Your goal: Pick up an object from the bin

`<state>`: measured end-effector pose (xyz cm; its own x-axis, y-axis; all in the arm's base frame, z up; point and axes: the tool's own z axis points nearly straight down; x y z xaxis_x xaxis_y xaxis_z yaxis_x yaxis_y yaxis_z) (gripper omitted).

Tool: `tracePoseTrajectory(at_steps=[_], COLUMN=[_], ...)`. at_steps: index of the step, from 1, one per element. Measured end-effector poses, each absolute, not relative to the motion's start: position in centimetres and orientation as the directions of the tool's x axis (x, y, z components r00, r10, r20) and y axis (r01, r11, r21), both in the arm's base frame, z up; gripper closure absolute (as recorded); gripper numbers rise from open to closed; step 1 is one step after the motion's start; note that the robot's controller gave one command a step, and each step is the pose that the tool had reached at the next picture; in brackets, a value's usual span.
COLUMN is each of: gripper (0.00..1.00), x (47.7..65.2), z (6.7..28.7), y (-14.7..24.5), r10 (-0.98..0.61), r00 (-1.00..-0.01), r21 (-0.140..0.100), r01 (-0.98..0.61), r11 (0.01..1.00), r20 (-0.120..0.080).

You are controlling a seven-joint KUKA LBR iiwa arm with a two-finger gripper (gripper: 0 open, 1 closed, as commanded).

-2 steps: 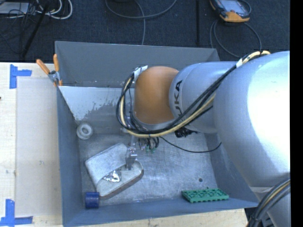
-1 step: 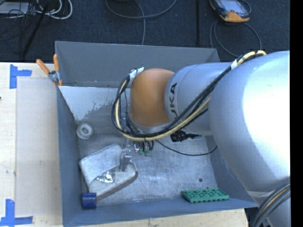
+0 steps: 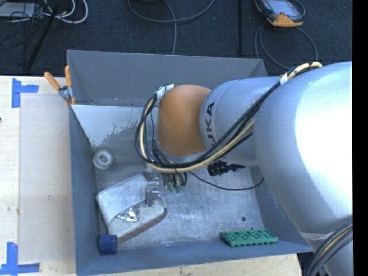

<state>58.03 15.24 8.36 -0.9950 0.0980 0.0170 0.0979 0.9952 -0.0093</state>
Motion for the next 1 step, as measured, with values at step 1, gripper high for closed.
tracePoseTrajectory(at_steps=[1], gripper=[1.0], x=[60.77], z=[25.4], y=[12.58], r10=[-0.116], r00=[-0.993], r21=[0.0], r01=[-0.116], r11=[0.993], r20=[-0.009])
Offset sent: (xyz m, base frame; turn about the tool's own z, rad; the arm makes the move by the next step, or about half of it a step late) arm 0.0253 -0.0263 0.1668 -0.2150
